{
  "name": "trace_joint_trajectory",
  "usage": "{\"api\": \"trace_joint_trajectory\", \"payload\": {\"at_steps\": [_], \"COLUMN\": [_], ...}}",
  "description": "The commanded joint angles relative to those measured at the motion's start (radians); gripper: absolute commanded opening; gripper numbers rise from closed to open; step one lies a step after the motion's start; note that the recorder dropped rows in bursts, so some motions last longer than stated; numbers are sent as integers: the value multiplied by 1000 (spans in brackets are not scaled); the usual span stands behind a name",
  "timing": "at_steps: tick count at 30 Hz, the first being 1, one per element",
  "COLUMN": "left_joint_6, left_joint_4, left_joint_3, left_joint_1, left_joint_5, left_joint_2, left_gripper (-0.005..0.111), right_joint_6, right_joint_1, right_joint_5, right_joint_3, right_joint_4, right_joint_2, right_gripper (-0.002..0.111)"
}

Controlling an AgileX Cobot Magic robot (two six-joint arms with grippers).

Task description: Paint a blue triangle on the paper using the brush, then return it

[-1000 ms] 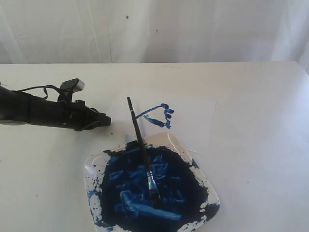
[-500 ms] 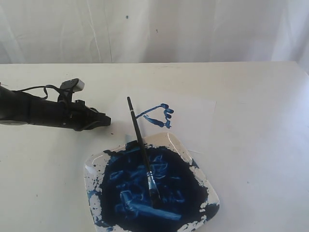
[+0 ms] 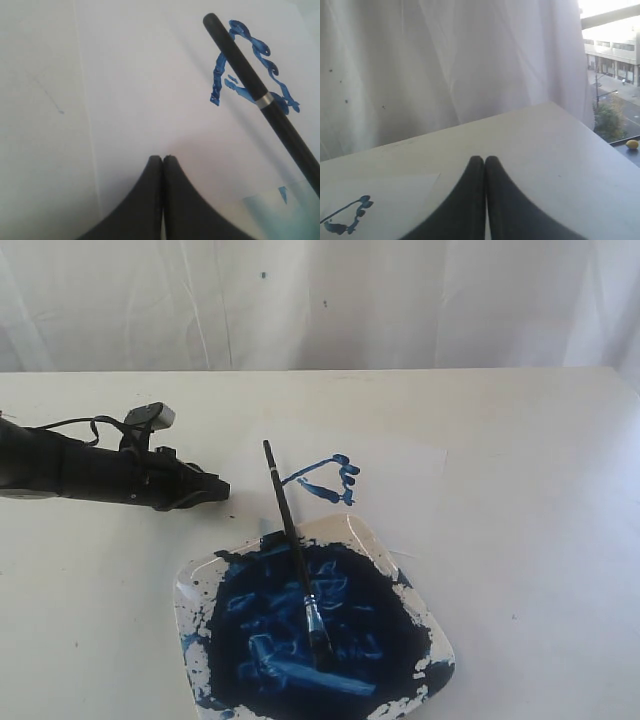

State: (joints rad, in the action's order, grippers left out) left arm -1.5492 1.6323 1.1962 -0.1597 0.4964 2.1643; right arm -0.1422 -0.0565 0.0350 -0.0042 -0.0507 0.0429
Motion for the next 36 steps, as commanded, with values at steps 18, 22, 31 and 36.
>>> {"api": "trace_joint_trajectory", "payload": {"at_steps": [18,22,31,36], "left_joint_6": [-2,-2,-2,-2], "left_joint_4": [-33,-33,-33,-33], "left_joint_3": [-8,-8,-8,-8], "left_joint_1": [-3,-3,-3,-3], "left_joint_5": [-34,-34,-34,-34], "left_joint_2": [9,9,9,9], "left_gripper": [0,0,0,0], "right_joint_6": [142,142,142,142], "right_joint_1": [109,109,77,63], "right_joint_5": [300,308,309,309], "right_joint_3": [4,4,4,4], "right_joint_4": [43,37,-5,-5], "right_joint_2": [-43,-43,-43,-43], "right_gripper": [0,0,0,0]}}
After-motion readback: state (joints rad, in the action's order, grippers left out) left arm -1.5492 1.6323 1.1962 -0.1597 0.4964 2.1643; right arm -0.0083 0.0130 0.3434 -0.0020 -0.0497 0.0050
